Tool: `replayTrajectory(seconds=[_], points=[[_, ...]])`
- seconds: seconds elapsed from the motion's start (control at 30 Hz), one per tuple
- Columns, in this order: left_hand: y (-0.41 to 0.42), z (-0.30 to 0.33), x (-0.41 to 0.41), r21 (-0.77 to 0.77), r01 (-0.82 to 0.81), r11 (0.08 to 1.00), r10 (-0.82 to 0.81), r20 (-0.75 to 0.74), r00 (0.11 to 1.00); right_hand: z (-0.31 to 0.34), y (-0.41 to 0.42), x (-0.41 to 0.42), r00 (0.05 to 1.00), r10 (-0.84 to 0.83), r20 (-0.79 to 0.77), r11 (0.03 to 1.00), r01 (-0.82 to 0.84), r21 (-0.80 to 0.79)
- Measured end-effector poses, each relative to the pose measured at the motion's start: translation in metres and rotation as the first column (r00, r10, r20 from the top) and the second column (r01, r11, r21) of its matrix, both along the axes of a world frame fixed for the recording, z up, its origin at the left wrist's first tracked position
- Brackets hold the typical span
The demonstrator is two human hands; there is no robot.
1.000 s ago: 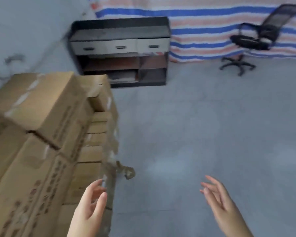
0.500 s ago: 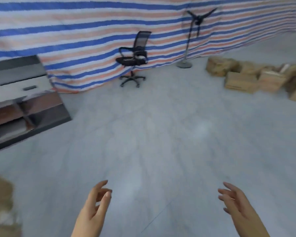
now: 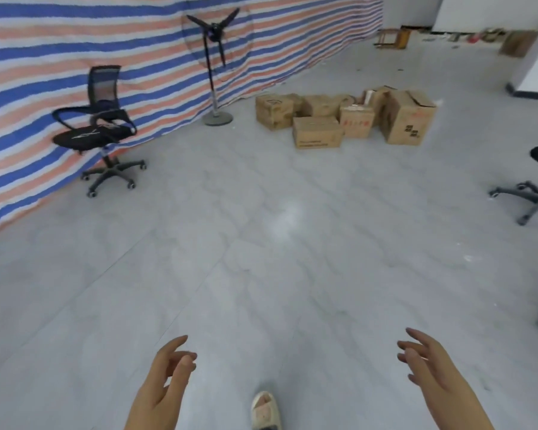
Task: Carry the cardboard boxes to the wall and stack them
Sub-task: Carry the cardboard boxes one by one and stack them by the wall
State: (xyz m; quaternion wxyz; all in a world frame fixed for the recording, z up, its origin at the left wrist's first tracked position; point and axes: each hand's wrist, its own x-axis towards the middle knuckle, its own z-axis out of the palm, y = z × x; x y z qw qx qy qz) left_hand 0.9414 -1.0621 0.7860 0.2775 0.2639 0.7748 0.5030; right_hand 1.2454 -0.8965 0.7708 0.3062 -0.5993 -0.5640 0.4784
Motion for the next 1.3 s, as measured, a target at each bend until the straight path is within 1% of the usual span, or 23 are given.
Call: replayTrajectory(seconds=[0.07,0.17,0.3,0.37,0.43,0.5,0.63,0.8,0.87,0.97,1.03,1.17,1.23,1.3], points=[[0.047,-0.001,-0.02,0.0,0.028,1.0,-0.028,0.017,0.999,0.005,0.037,-0.013,0.999,-0.038,-0.016,0.999,0.039,0.025],[0.119,0.01,-0.046,0.045,0.089,0.995,-0.089,0.011,0.996,0.016,0.09,-0.028,0.994,-0.104,-0.018,0.993,0.104,0.046],[0.208,0.031,-0.067,0.019,0.245,0.969,-0.244,-0.044,0.969,0.021,0.146,-0.041,0.985,-0.168,-0.021,0.984,0.169,0.048],[0.249,0.035,-0.074,0.01,0.282,0.959,-0.28,-0.071,0.957,0.019,0.173,-0.043,0.98,-0.197,-0.027,0.98,0.198,0.035],[0.287,0.035,-0.074,0.017,0.291,0.957,-0.289,-0.069,0.955,0.016,0.203,-0.043,0.976,-0.216,-0.021,0.976,0.216,0.015],[0.326,0.032,-0.07,0.03,0.29,0.956,-0.29,-0.02,0.957,0.01,0.236,-0.041,0.971,-0.238,-0.009,0.971,0.238,-0.004],[0.408,0.018,-0.057,0.002,0.253,0.968,-0.253,0.014,0.967,0.0,0.323,-0.029,0.968,-0.249,-0.006,0.968,0.249,-0.032],[0.533,0.013,-0.028,-0.005,0.22,0.976,-0.22,0.041,0.975,0.014,0.45,-0.003,0.978,-0.209,0.005,0.978,0.209,0.019],[0.585,0.012,-0.012,0.004,0.259,0.966,-0.259,0.04,0.965,0.021,0.496,0.012,0.979,-0.205,0.007,0.978,0.205,0.029],[0.651,0.011,0.012,-0.003,0.339,0.941,-0.339,0.016,0.941,0.028,0.555,0.031,0.982,-0.187,0.023,0.982,0.187,0.002],[0.689,0.013,0.023,0.001,0.352,0.936,-0.351,0.033,0.936,0.025,0.588,0.04,0.981,-0.192,0.038,0.981,0.192,-0.021],[0.764,0.002,0.026,-0.071,0.367,0.927,-0.364,0.054,0.93,0.022,0.654,0.044,0.977,-0.208,0.042,0.975,0.211,-0.071],[0.804,0.002,0.024,-0.056,0.374,0.926,-0.368,0.086,0.926,0.011,0.692,0.047,0.971,-0.222,0.086,0.972,0.228,-0.06],[0.851,0.0,0.017,-0.047,0.376,0.925,-0.372,0.084,0.925,0.012,0.734,0.041,0.971,-0.225,0.084,0.97,0.231,-0.077]])
